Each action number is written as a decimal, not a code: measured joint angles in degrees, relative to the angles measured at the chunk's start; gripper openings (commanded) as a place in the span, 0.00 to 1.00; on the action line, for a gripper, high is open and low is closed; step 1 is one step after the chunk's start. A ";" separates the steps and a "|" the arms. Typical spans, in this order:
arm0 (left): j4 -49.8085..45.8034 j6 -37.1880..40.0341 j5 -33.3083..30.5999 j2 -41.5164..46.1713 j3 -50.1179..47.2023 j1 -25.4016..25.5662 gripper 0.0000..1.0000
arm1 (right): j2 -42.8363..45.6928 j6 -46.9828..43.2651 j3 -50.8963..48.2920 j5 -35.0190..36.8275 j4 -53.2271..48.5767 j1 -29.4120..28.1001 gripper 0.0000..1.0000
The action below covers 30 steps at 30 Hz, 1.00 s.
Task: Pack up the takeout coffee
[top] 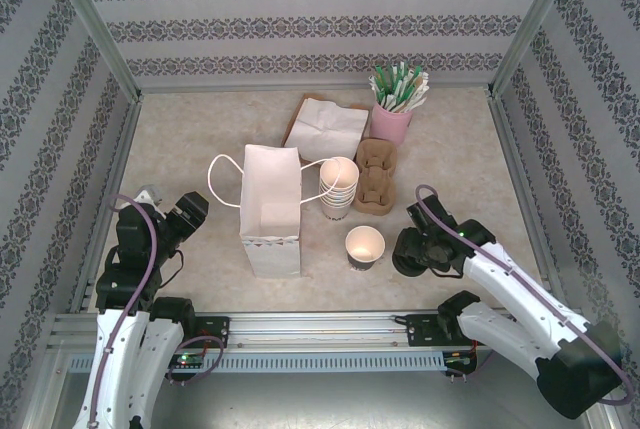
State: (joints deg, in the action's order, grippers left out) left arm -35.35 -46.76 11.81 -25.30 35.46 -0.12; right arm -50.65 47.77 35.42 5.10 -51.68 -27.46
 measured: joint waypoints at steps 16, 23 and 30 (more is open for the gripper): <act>0.00 0.02 -0.02 -0.35 0.00 0.00 0.77 | 0.94 -7.58 14.25 0.22 -6.71 -2.12 0.68; 0.00 0.20 -0.02 -0.87 0.00 0.00 0.77 | -4.76 -12.02 23.23 1.11 -8.39 -12.96 0.67; -0.02 0.42 -0.02 -0.90 0.02 0.00 0.77 | -13.29 -13.68 26.40 1.03 -9.44 -20.02 0.66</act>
State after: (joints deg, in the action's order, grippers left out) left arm -35.38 -46.35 11.79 -26.20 35.48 -0.12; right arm -63.94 34.09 61.82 6.13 -61.12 -47.48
